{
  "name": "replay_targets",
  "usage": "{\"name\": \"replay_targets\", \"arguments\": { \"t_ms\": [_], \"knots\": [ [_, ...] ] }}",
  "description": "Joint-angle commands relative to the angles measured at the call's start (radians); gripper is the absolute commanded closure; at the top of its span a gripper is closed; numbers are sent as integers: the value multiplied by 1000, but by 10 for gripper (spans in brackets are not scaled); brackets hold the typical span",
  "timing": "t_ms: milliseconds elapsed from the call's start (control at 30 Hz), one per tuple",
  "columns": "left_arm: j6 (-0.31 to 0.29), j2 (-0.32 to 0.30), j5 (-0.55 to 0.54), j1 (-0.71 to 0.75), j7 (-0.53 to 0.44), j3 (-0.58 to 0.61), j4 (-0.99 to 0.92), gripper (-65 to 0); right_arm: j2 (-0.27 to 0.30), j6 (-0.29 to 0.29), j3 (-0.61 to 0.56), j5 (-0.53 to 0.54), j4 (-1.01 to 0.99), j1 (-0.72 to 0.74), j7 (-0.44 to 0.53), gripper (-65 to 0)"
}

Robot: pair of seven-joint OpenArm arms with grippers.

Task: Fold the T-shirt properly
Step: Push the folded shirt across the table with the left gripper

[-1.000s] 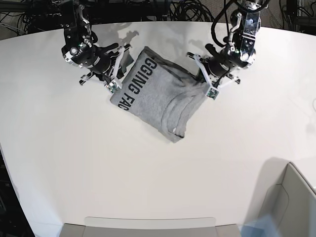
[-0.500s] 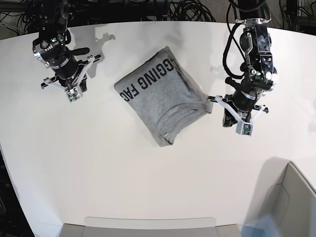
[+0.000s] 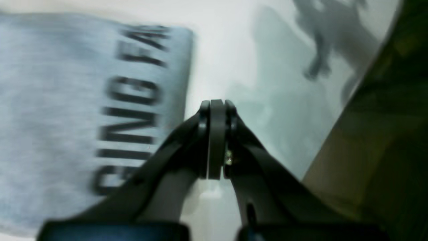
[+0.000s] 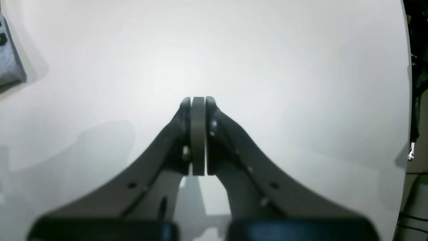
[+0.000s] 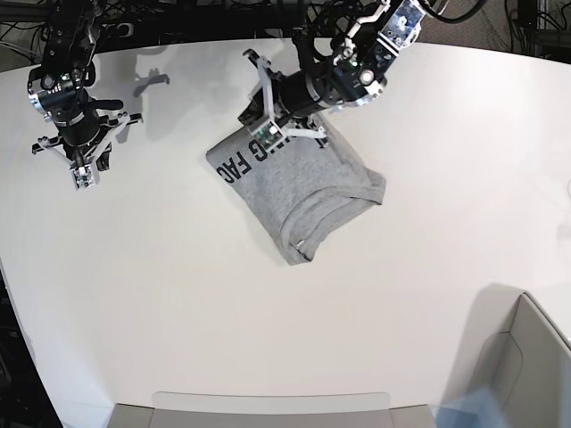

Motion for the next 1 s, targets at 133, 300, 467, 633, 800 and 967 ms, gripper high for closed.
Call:
{"name": "replay_targets", "arguments": {
  "t_ms": [133,300,467,633,800,967],
  "knots": [
    [7,-1,166,-22,-21,27,-122,0,9,6,3,7,18,3,17,0],
    [8,2,253,-25,-22,-97,-151,0,11,6,5,7,19,6,17,0],
    [5,2,253,-28,-22,-344,-148,0,7,6,5,7,21,-2,17,0],
    [1,-4,253,-20,-19,-433,-111,0,9,6,5,7,21,-22,19,0],
    [-1,-22,252,81,-21,-432,42,0,11,6,5,7,21,-22,19,0],
    [-1,-1,252,30,-56,-441,98,0,11,6,5,8,21,-39,19,0]
  ]
}}
